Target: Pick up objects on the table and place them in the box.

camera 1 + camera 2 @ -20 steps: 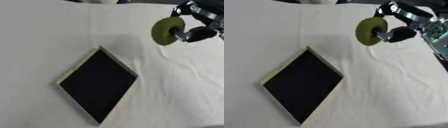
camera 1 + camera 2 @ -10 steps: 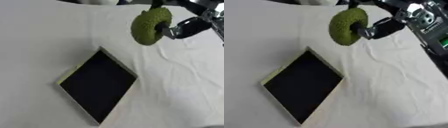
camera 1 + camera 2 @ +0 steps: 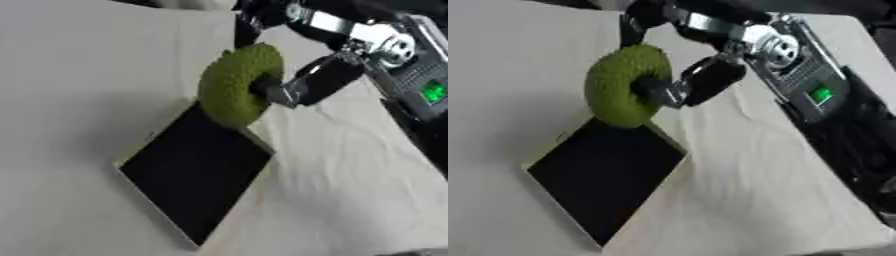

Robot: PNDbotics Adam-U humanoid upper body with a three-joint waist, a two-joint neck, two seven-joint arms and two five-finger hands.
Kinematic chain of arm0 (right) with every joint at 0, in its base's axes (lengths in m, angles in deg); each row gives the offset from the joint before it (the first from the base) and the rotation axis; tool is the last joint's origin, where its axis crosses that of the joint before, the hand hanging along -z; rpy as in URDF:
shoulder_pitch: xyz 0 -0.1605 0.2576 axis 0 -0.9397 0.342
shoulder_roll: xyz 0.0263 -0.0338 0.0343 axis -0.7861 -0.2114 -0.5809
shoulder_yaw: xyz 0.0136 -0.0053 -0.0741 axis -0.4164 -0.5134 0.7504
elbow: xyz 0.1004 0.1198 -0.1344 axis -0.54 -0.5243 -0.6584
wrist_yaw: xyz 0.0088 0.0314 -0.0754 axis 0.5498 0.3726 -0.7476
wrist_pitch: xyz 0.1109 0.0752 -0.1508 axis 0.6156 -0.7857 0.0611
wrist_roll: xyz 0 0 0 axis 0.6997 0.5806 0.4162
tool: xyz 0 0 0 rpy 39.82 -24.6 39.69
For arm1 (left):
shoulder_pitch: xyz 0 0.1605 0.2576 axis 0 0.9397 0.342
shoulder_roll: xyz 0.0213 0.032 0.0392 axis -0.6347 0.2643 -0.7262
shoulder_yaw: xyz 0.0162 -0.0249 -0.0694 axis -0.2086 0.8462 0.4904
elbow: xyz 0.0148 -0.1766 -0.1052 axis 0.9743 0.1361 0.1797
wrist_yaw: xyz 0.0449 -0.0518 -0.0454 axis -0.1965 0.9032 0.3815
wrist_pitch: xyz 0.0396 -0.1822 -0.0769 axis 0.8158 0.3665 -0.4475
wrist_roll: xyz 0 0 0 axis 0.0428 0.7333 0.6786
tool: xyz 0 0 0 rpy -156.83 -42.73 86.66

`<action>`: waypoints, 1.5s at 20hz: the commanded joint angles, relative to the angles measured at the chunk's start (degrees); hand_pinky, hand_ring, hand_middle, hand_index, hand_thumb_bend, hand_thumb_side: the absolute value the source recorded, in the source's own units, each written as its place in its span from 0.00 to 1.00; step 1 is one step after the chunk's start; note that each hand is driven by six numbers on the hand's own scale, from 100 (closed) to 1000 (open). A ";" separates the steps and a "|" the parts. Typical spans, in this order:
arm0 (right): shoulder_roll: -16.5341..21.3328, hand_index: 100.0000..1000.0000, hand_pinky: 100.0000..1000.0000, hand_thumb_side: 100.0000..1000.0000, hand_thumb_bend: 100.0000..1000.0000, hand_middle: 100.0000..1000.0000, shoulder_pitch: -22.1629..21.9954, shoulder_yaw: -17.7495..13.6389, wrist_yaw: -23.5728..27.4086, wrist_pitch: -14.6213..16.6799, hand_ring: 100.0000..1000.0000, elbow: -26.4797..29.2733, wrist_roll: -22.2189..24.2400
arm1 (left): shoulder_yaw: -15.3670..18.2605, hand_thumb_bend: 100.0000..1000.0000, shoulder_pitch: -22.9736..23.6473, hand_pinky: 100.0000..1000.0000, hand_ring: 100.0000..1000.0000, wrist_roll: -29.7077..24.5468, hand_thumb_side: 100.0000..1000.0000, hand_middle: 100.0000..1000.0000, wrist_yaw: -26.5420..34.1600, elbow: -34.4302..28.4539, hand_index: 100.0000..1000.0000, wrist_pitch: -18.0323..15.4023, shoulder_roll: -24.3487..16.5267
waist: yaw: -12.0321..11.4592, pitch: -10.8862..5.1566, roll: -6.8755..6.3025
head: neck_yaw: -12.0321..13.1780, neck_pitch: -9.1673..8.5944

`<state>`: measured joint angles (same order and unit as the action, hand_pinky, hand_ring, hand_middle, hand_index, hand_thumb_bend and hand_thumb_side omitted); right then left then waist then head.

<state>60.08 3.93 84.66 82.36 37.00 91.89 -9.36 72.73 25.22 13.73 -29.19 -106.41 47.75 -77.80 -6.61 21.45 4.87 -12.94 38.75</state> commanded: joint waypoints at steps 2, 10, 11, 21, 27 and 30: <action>-3.74 0.54 0.57 0.12 0.00 0.44 -1.12 0.66 -5.86 2.12 0.51 -2.68 2.09 | -0.06 0.00 -0.83 0.45 0.56 -0.01 0.41 0.56 0.17 -1.10 0.62 0.10 -0.67 | -0.03 -1.28 -0.55 | 0.47 0.52; -8.46 0.56 0.57 0.11 0.00 0.46 -3.11 2.17 -12.82 4.46 0.53 -7.50 2.58 | -0.11 0.00 -0.87 0.45 0.56 -0.24 0.42 0.56 0.27 -1.10 0.62 0.09 -0.52 | -0.04 -1.11 -0.71 | -0.17 1.35; -8.70 0.58 0.58 0.12 0.00 0.47 -3.17 2.21 -13.36 4.62 0.54 -7.85 2.36 | -0.11 0.00 -0.87 0.45 0.56 -0.25 0.42 0.56 0.28 -1.10 0.62 0.09 -0.52 | -0.04 -1.11 -0.71 | -0.20 1.33; -9.41 0.82 0.70 0.00 0.00 0.76 -3.88 2.17 -16.89 10.07 0.72 -9.35 1.85 | -0.14 0.00 -0.87 0.45 0.56 -0.37 0.42 0.57 0.28 -1.10 0.62 0.17 -0.56 | 0.07 -1.11 -0.65 | -0.04 1.16; -8.24 0.88 0.76 0.00 0.00 0.82 -3.53 0.39 -14.11 14.37 0.78 -6.19 3.20 | -0.10 0.00 -0.82 0.45 0.56 -0.31 0.42 0.57 0.19 -1.10 0.62 0.22 -0.64 | 0.22 -1.19 -0.59 | 0.33 1.16; -7.25 0.88 0.76 0.00 0.00 0.83 -3.10 -1.01 -11.58 14.69 0.79 -3.96 4.16 | -0.08 0.00 -0.79 0.45 0.56 -0.26 0.42 0.57 0.15 -1.10 0.62 0.21 -0.71 | 0.34 -1.28 -0.58 | 0.46 1.13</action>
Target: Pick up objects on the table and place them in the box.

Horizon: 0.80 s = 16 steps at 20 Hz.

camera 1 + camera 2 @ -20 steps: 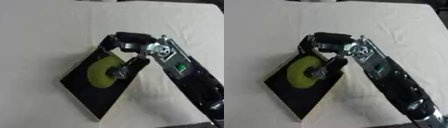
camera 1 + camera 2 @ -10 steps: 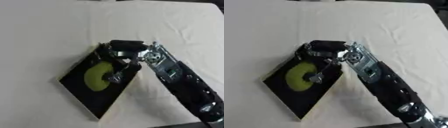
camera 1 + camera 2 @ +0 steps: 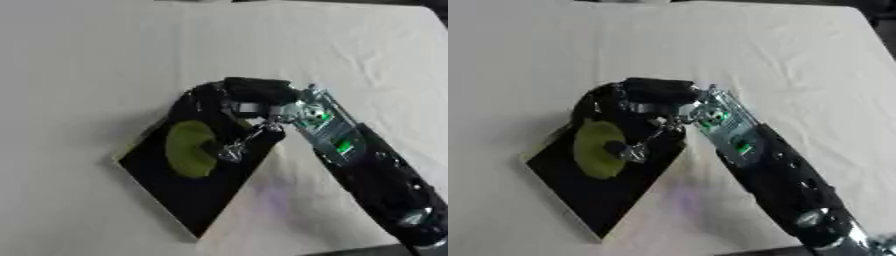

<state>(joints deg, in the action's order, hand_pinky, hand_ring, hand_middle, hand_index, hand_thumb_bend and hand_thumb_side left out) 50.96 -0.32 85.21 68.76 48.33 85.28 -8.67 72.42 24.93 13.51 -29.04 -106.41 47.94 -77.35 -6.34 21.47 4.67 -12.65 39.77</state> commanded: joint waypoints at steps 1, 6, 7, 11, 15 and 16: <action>2.09 0.88 0.76 0.00 0.00 0.83 1.27 -2.08 2.82 3.14 0.79 3.27 3.67 | 0.22 0.00 -0.48 0.45 0.56 -0.03 0.42 0.57 0.00 -1.10 0.62 0.02 -1.18 | 0.11 -1.34 -0.38 | 0.21 0.09; 3.18 0.87 0.76 0.00 0.00 0.82 1.86 -5.76 6.71 0.49 0.78 6.34 1.59 | 0.24 0.00 -0.40 0.45 0.56 0.08 0.41 0.57 -0.06 -1.10 0.62 0.05 -1.21 | 0.25 -1.52 -0.35 | 0.46 -0.11; 3.44 0.87 0.75 0.00 0.00 0.82 1.90 -6.95 7.43 -0.34 0.78 7.00 0.45 | 0.27 0.00 -0.40 0.45 0.56 0.12 0.41 0.57 -0.08 -1.10 0.62 0.05 -1.21 | 0.29 -1.54 -0.36 | 0.60 -0.16; 4.76 0.88 0.75 0.00 0.00 0.83 1.24 -13.54 8.24 -5.02 0.76 9.86 -6.40 | 0.40 0.00 -0.37 0.45 0.56 0.41 0.41 0.57 -0.18 -1.10 0.62 0.06 -1.25 | 0.52 -1.62 -0.38 | 1.17 -0.29; 6.56 0.87 0.71 0.00 0.00 0.78 -0.53 -20.05 11.33 -10.19 0.73 12.18 -17.41 | 0.59 0.00 -0.25 0.45 0.56 0.96 0.41 0.56 -0.15 -1.10 0.61 -0.06 -1.31 | 0.84 -1.56 -0.50 | 1.85 -0.52; 6.92 0.87 0.71 0.00 0.00 0.77 -1.02 -21.25 12.58 -11.34 0.72 12.68 -20.19 | 0.65 0.00 -0.18 0.45 0.56 1.19 0.41 0.56 -0.10 -1.10 0.61 -0.09 -1.31 | 0.92 -1.52 -0.57 | 1.99 -0.57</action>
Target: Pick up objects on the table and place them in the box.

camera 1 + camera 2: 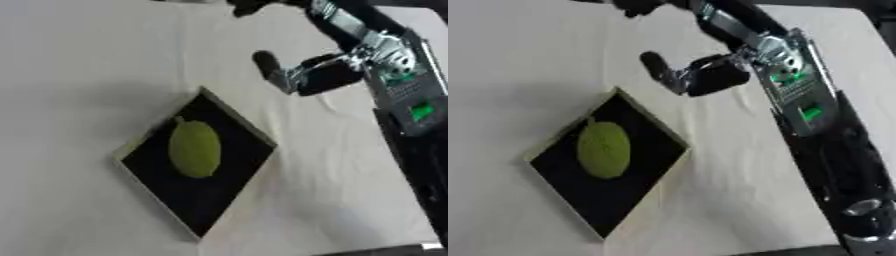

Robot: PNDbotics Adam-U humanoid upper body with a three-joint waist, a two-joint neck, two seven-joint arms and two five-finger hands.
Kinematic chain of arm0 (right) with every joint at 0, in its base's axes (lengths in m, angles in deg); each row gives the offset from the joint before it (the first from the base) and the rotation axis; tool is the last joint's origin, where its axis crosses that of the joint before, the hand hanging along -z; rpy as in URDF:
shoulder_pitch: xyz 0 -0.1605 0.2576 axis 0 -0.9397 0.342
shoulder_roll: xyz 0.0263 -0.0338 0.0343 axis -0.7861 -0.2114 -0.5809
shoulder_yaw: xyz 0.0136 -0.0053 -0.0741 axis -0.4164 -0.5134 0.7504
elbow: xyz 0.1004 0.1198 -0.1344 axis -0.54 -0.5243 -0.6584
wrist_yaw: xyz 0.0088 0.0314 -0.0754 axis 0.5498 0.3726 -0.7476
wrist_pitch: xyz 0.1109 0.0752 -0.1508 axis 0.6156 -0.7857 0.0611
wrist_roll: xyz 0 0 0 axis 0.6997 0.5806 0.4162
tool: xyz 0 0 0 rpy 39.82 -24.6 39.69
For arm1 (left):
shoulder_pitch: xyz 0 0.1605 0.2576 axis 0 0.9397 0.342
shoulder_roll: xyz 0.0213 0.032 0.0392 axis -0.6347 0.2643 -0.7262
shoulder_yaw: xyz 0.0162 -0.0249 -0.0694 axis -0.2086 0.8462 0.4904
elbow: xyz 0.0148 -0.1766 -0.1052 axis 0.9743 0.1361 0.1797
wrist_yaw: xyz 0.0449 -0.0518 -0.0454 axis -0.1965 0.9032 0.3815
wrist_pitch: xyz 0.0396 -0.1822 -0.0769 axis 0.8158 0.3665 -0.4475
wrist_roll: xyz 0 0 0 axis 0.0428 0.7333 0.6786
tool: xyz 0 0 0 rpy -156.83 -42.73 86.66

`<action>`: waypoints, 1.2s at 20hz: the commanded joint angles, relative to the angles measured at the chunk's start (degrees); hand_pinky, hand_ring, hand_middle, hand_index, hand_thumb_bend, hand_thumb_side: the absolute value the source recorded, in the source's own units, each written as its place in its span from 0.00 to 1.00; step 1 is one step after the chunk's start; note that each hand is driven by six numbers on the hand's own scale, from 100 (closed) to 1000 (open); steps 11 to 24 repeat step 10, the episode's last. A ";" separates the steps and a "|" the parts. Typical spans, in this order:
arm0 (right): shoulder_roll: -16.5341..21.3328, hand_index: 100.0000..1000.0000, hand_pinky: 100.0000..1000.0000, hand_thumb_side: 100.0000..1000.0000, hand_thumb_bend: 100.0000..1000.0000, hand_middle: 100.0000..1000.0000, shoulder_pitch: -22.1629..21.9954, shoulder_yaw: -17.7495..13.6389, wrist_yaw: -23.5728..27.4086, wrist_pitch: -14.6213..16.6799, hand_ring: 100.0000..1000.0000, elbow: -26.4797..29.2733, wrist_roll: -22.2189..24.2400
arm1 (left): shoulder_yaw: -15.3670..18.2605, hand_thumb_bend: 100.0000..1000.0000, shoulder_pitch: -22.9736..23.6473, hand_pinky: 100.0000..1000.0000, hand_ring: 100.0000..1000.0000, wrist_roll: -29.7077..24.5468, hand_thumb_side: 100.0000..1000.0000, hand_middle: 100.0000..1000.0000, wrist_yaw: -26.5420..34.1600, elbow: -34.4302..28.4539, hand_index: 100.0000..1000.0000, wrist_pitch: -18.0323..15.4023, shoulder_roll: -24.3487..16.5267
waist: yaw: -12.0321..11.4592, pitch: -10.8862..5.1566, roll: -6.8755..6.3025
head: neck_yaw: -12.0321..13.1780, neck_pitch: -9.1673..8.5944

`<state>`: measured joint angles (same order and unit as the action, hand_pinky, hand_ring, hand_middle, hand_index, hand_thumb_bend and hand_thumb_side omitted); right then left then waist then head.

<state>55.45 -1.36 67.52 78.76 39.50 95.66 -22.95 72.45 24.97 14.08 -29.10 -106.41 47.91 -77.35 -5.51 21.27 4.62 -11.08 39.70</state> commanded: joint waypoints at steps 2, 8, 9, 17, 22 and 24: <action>3.05 0.91 0.71 0.00 0.00 0.77 -1.04 -5.60 5.82 -4.34 0.73 3.51 -11.11 | 0.72 0.00 -0.08 0.44 0.56 0.85 0.41 0.56 -0.09 -1.10 0.61 -0.13 -1.31 | 0.23 -1.21 -0.68 | 0.60 -0.51; 5.11 0.86 0.72 0.02 0.00 0.76 -6.43 -10.09 14.04 -2.43 0.75 6.79 -18.04 | 0.97 0.00 -0.12 0.45 0.56 1.12 0.41 0.56 -0.35 -1.10 0.62 -0.22 -1.24 | 0.53 -0.92 -1.13 | 1.60 -1.24; 5.25 0.86 0.72 0.08 0.00 0.76 -7.15 -10.86 14.63 -2.02 0.75 7.02 -18.40 | 0.98 0.00 -0.11 0.45 0.56 1.15 0.41 0.56 -0.39 -1.10 0.62 -0.25 -1.24 | 0.62 -0.91 -1.22 | 1.82 -1.43; 5.37 0.86 0.72 0.12 0.00 0.76 -7.79 -11.57 15.08 -1.74 0.75 7.23 -18.75 | 0.99 0.00 -0.11 0.45 0.56 1.17 0.41 0.56 -0.42 -1.10 0.62 -0.28 -1.24 | 0.70 -0.89 -1.29 | 2.02 -1.63; 5.37 0.86 0.72 0.12 0.00 0.76 -7.79 -11.57 15.08 -1.74 0.75 7.23 -18.75 | 0.99 0.00 -0.11 0.45 0.56 1.17 0.41 0.56 -0.42 -1.10 0.62 -0.28 -1.24 | 0.70 -0.89 -1.29 | 2.02 -1.63; 5.37 0.86 0.72 0.12 0.00 0.76 -7.79 -11.57 15.08 -1.74 0.75 7.23 -18.75 | 0.99 0.00 -0.11 0.45 0.56 1.17 0.41 0.56 -0.42 -1.10 0.62 -0.28 -1.24 | 0.70 -0.89 -1.29 | 2.02 -1.63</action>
